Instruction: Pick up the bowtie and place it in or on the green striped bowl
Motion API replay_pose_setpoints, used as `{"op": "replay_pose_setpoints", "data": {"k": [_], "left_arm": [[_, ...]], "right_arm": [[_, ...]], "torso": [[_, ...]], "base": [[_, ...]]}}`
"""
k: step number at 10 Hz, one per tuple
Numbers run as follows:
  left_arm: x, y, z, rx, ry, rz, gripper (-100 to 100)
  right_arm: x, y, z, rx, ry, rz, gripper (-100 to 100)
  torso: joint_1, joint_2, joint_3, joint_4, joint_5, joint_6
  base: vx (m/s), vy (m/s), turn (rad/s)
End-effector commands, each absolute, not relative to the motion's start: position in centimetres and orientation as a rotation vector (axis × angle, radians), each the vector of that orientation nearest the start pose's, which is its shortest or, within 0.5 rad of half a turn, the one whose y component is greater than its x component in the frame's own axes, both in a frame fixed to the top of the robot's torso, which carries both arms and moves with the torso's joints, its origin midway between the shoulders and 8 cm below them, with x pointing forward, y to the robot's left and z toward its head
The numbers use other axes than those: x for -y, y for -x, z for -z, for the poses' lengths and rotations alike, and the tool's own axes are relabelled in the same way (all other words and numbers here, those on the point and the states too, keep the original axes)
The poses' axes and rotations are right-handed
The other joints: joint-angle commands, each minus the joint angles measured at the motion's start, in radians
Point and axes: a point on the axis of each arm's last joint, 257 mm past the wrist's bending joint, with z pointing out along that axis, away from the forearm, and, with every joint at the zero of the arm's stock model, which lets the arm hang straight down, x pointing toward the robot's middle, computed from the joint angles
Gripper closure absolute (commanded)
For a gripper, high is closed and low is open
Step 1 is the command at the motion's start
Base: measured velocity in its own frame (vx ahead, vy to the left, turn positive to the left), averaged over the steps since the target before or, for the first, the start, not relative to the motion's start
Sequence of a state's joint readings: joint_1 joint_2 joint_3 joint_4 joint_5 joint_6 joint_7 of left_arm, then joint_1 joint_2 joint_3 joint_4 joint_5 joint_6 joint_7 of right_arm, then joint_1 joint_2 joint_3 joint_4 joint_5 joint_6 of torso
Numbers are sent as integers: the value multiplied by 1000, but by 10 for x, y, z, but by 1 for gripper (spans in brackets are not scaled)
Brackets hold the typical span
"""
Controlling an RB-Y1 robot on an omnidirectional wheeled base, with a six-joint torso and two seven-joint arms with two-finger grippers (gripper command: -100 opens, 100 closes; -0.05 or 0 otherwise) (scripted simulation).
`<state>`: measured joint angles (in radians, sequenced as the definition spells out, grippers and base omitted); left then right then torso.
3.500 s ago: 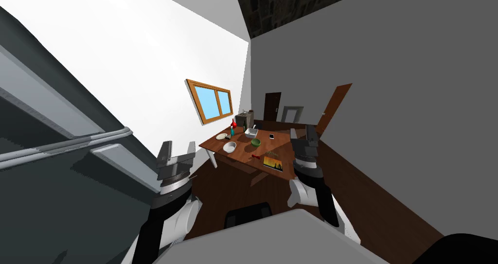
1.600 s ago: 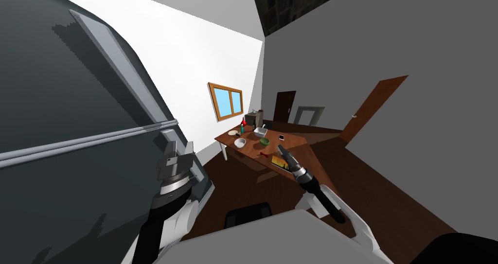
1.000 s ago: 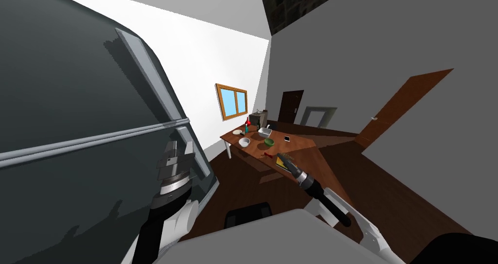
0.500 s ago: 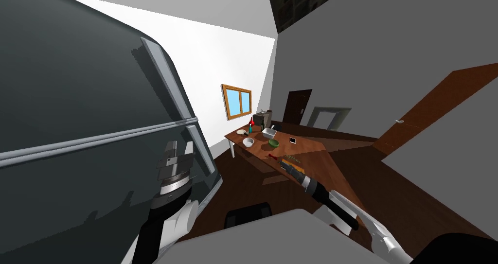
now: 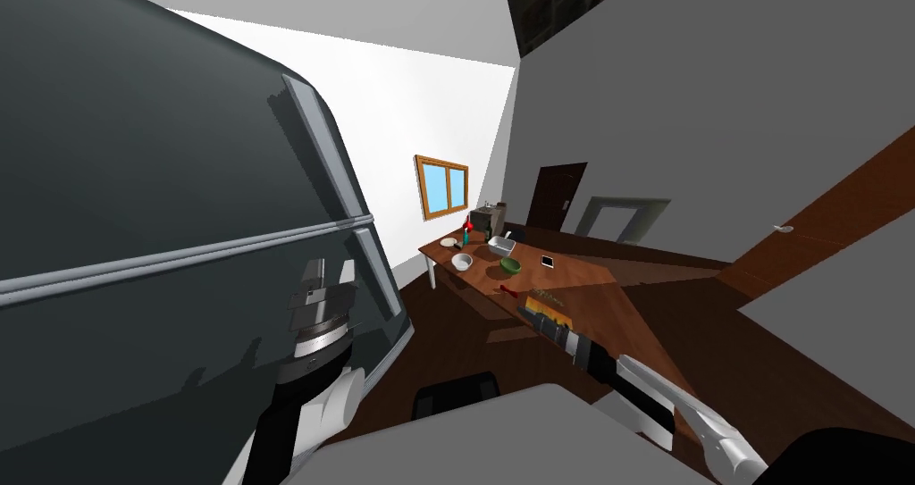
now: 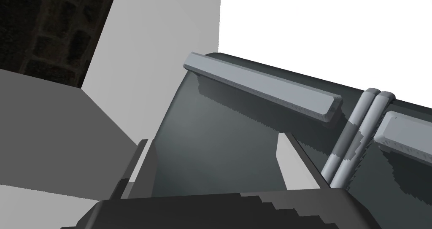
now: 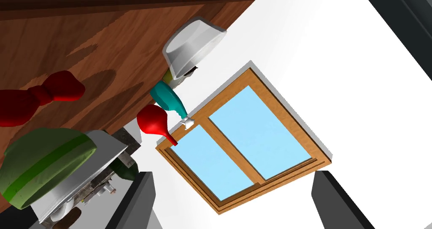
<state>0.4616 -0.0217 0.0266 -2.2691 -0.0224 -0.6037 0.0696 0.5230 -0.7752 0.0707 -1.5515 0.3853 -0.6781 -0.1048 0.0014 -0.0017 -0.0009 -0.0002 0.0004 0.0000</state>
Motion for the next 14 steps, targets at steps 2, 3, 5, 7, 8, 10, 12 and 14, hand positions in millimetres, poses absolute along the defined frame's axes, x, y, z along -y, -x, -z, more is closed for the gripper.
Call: {"op": "replay_pose_setpoints", "data": {"k": [2, 3, 5, 7, 8, 10, 12, 14], "left_arm": [[-279, -328, -51, -502, 574, 1368, 0], [-279, -328, -51, -502, 574, 1368, 0], [-279, -328, -51, -502, 574, 1368, 0], [-279, -328, -51, -502, 574, 1368, 0], [-279, -328, -51, -502, 574, 1368, 0], [-279, -328, -51, -502, 574, 1368, 0], [-279, -328, -51, -502, 574, 1368, 0], [-279, -328, -51, -502, 574, 1368, 0]], "right_arm": [[359, -316, 326, -1906, -237, -827, -100], [368, -306, 340, -1975, -191, -791, -100], [388, -291, 361, -2060, -164, -732, -100], [401, -284, 372, -2084, -193, -704, -100], [415, -271, 385, -2154, -148, -659, -100], [435, -253, 401, -2231, -113, -600, -100], [465, -229, 421, -2322, -98, -519, -100], [487, -209, 433, -2396, -63, -455, -100]], "torso": [[0, 0, 0, 0, 0, 1], [-1, 1, 0, 0, 0, 1], [0, 0, 0, 0, 0, 1], [0, -1, -1, 0, 0, 1], [-1, 0, 0, 0, 0, 1], [-1, -1, -1, 0, 0, 1], [0, -3, -2, -1, 0, 1], [-1, -3, -2, -1, 0, 1]], "base": [[23, 13, 48], [27, 30, 157], [44, 29, 126], [40, 14, 42], [43, 21, 122], [60, 20, 137], [77, 24, 132], [80, 18, 115]]}}
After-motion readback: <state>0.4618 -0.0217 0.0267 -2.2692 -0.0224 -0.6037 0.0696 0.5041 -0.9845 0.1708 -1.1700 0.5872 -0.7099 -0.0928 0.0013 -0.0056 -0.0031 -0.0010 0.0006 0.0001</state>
